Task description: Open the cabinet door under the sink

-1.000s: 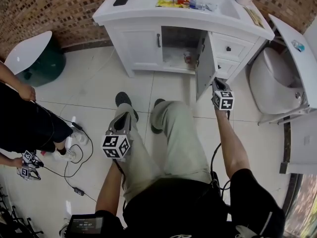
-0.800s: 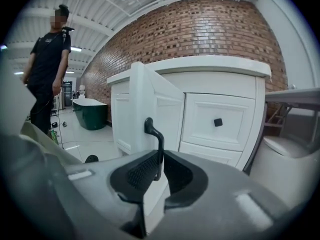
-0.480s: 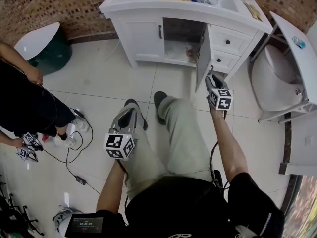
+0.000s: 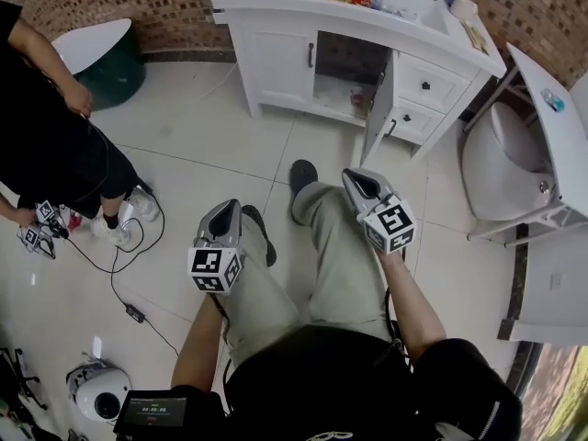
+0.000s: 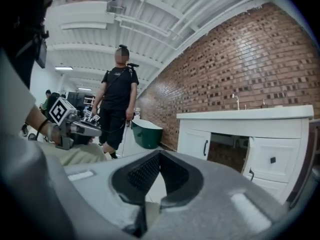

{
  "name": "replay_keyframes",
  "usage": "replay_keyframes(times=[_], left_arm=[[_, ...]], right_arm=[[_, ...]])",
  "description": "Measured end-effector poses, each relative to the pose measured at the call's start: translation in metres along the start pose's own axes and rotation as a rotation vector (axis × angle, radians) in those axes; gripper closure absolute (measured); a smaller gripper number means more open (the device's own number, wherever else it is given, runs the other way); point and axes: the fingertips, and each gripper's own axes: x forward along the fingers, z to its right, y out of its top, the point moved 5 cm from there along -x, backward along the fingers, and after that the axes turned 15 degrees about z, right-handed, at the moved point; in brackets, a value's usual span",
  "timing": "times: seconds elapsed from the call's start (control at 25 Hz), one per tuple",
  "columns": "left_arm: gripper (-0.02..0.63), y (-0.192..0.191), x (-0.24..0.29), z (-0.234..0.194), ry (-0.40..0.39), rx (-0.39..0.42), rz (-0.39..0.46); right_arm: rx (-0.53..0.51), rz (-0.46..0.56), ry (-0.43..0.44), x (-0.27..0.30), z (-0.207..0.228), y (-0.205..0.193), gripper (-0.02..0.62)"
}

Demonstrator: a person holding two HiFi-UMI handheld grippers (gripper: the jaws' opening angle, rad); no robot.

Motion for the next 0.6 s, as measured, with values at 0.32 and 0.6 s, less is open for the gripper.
replay_keyframes(times=[0.32, 0.6], left_arm=[[0.589, 0.003, 0.020, 0.016, -0.057, -0.027, -0.002], [0.589, -0.006, 0.041, 0.044, -0.110, -0.017, -0.034]], right_arm=[[0.040, -0.121, 0.018, -0.018, -0.011, -0.014, 0.603], [0.250, -0.088, -0.009, -0.040, 0.021, -0.028, 0.603]])
